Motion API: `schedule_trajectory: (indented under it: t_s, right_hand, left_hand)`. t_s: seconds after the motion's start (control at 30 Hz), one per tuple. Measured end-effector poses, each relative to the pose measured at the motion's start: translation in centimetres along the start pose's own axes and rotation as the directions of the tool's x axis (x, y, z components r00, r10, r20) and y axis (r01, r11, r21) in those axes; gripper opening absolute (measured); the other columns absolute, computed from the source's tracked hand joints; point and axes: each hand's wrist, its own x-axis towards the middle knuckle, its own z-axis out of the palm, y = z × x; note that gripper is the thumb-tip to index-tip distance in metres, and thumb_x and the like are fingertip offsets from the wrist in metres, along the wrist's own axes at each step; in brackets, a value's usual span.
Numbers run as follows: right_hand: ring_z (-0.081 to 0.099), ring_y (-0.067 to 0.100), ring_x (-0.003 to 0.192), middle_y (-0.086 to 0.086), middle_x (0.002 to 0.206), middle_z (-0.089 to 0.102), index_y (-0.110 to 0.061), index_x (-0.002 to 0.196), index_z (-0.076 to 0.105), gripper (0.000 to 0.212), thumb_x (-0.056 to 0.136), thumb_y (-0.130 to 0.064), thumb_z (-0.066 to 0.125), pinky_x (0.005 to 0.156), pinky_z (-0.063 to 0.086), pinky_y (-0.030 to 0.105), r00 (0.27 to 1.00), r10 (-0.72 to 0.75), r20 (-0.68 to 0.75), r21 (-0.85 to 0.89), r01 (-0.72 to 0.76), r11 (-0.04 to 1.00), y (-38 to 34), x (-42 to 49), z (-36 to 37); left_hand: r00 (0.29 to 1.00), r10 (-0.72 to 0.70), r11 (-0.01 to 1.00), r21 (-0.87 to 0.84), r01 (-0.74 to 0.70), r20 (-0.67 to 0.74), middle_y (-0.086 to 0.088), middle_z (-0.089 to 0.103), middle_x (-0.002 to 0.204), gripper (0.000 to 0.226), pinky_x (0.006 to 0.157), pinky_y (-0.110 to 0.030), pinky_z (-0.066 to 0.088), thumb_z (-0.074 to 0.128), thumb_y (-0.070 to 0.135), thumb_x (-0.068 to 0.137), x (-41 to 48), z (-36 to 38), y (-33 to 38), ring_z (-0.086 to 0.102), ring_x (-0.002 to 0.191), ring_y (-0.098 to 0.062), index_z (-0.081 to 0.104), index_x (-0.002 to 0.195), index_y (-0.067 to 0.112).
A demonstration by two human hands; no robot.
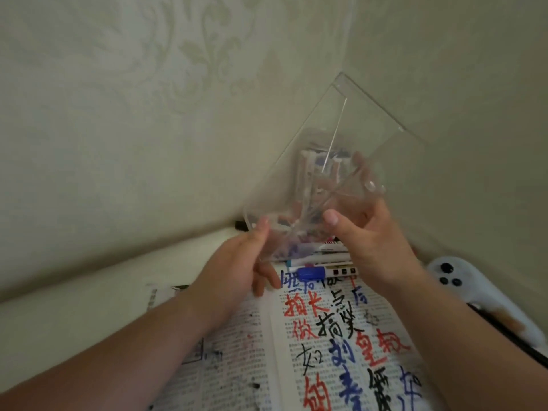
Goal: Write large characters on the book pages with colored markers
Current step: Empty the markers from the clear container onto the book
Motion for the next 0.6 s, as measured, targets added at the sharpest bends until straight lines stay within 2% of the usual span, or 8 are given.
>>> schedule_trajectory:
  t_s: [0.07,0.13,0.2,0.27,0.33,0.47,0.53,0.6]
  right_hand:
    - [0.069,-0.003,0.099,-0.007,0.106,0.073,-0.019,0.123,0.057,0.083,0.060,-0.065,0.084,0.090,0.055,0.021,0.999,0.016,0.034,-0.060,-0.014,0.998,-0.1,0.2,-0.1]
    - [0.071,0.018,0.108,0.003,0.111,0.076,-0.007,0.122,0.062,0.100,0.051,-0.074,0.086,0.099,0.054,0.046,0.998,0.009,0.054,-0.097,-0.003,0.995,0.0,0.3,-0.2]
    - [0.072,0.021,0.107,0.004,0.110,0.077,-0.003,0.126,0.060,0.107,0.047,-0.068,0.090,0.098,0.057,0.049,0.997,-0.020,0.079,-0.037,0.023,0.999,-0.1,0.3,0.1]
    - [0.073,0.019,0.106,0.001,0.114,0.075,-0.013,0.130,0.057,0.110,0.040,-0.067,0.093,0.094,0.058,0.051,0.999,-0.007,-0.034,0.056,0.009,0.998,-0.4,-0.1,1.3]
    - [0.071,0.016,0.109,-0.003,0.118,0.072,-0.023,0.130,0.051,0.114,0.035,-0.074,0.091,0.096,0.056,0.049,0.979,0.004,-0.202,0.089,0.015,0.996,-0.9,-0.6,2.7]
    - [0.072,0.015,0.100,-0.005,0.107,0.072,-0.015,0.125,0.056,0.103,0.042,-0.065,0.090,0.089,0.058,0.038,0.944,0.040,-0.327,0.143,0.008,0.990,-3.3,-0.9,5.1]
    - [0.069,-0.005,0.089,-0.010,0.104,0.068,-0.015,0.126,0.056,0.091,0.051,-0.057,0.085,0.084,0.057,0.020,0.931,0.016,-0.364,0.133,0.035,0.990,-4.7,-0.9,5.5]
    - [0.063,-0.018,0.079,-0.014,0.104,0.067,-0.015,0.128,0.056,0.085,0.059,-0.055,0.085,0.069,0.050,0.004,0.924,-0.054,-0.379,0.041,0.075,0.996,-6.2,-1.0,5.6]
  left_hand:
    - [1.000,0.025,0.989,0.144,-0.024,-0.007,-0.012,0.073,0.075,0.057,0.060,-0.030,0.044,0.029,0.081,0.089,-0.5,0.2,0.0,0.056,0.058,-0.022,0.074,0.096,0.046]
    - [0.999,0.049,0.976,0.214,-0.043,-0.022,-0.012,0.070,0.069,0.048,0.063,-0.026,0.044,0.026,0.072,0.092,-0.8,0.3,0.0,0.055,0.055,-0.012,0.071,0.090,0.056]
    - [0.996,0.075,0.973,0.223,-0.064,-0.040,-0.011,0.068,0.068,0.046,0.065,-0.025,0.042,0.026,0.069,0.094,-1.0,0.5,-0.1,0.055,0.054,-0.005,0.071,0.095,0.056]
    - [0.992,0.090,0.972,0.225,-0.068,-0.091,-0.008,0.065,0.063,0.050,0.061,-0.019,0.042,0.027,0.068,0.094,-1.0,0.7,-0.3,0.053,0.052,-0.001,0.072,0.100,0.047]
    - [0.986,0.089,0.978,0.200,-0.060,-0.143,-0.002,0.061,0.060,0.054,0.053,-0.013,0.040,0.029,0.068,0.093,-1.2,0.6,-0.2,0.052,0.049,0.000,0.074,0.099,0.038]
    - [0.977,0.037,0.981,0.196,0.005,-0.212,-0.004,0.063,0.062,0.076,0.057,-0.019,0.043,0.027,0.076,0.089,-1.2,-0.3,-0.2,0.056,0.054,-0.005,0.073,0.088,0.015]
    - [0.983,-0.002,0.993,0.114,0.023,-0.186,-0.014,0.066,0.068,0.079,0.067,-0.029,0.048,0.032,0.071,0.097,-1.4,-0.5,-0.5,0.059,0.062,-0.016,0.071,0.082,0.004]
    - [0.993,-0.038,0.994,0.101,0.049,-0.116,-0.017,0.069,0.074,0.059,0.075,-0.040,0.052,0.038,0.046,0.096,-1.8,-0.7,-0.4,0.061,0.069,-0.028,0.072,0.086,-0.001]
